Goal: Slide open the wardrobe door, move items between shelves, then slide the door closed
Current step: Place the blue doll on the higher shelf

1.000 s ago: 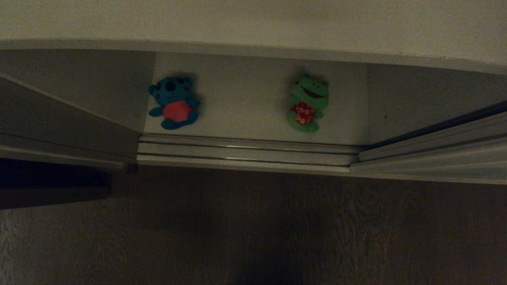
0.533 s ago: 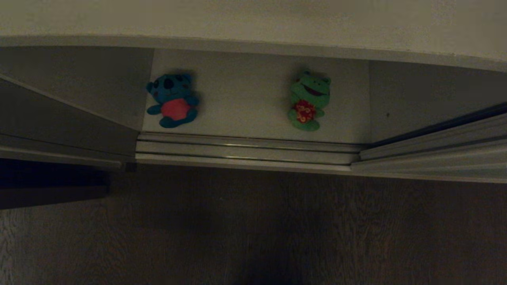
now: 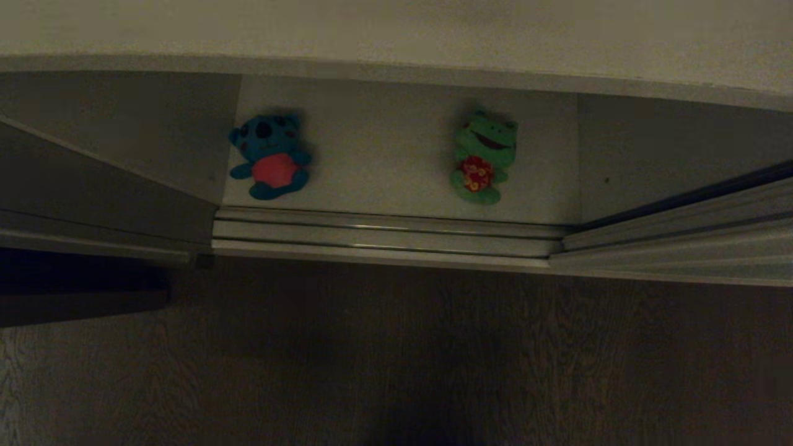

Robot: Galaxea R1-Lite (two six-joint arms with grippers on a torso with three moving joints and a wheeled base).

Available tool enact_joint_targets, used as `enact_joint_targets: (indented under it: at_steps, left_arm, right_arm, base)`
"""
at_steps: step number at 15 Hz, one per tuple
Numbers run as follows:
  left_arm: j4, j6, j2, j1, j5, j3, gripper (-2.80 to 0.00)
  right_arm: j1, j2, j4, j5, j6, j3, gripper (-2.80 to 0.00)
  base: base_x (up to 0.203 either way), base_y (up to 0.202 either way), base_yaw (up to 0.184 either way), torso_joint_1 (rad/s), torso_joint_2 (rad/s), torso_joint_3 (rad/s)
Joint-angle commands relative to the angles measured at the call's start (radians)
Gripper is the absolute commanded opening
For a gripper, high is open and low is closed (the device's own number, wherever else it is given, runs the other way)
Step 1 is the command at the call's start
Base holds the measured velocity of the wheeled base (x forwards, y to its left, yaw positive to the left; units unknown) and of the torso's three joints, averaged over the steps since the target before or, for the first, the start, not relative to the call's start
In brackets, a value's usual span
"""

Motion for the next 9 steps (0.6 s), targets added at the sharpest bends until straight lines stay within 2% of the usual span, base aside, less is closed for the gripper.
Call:
enact_joint_targets:
  at_steps: [1, 3, 5, 9]
  left_arm:
    - [-0.001, 0.006, 0.268, 0.000, -0.031, -0.050, -2.80]
    - [-0.038, 0.012, 0.473, 0.000, -0.058, -0.113, -2.80]
    - [-0.132, 0.015, 0.689, 0.001, -0.072, -0.174, -2.80]
    - [-0.483, 0.029, 1.101, -0.001, -0.086, -0.253, -2.80]
  right_arm:
    - [0.000, -0.005, 0.000, 0.000, 0.000, 0.000, -2.80]
    - [0.000, -0.005, 0.000, 0.000, 0.000, 0.000, -2.80]
    - [0.000, -0.005, 0.000, 0.000, 0.000, 0.000, -2.80]
    - [0.000, -0.005, 0.000, 0.000, 0.000, 0.000, -2.80]
  base:
    - [0.000, 0.000, 0.000, 0.000, 0.00, 0.000]
    - [0.000, 0.000, 0.000, 0.000, 0.00, 0.000]
    - [0.000, 0.000, 0.000, 0.000, 0.00, 0.000]
    - [0.000, 0.000, 0.000, 0.000, 0.00, 0.000]
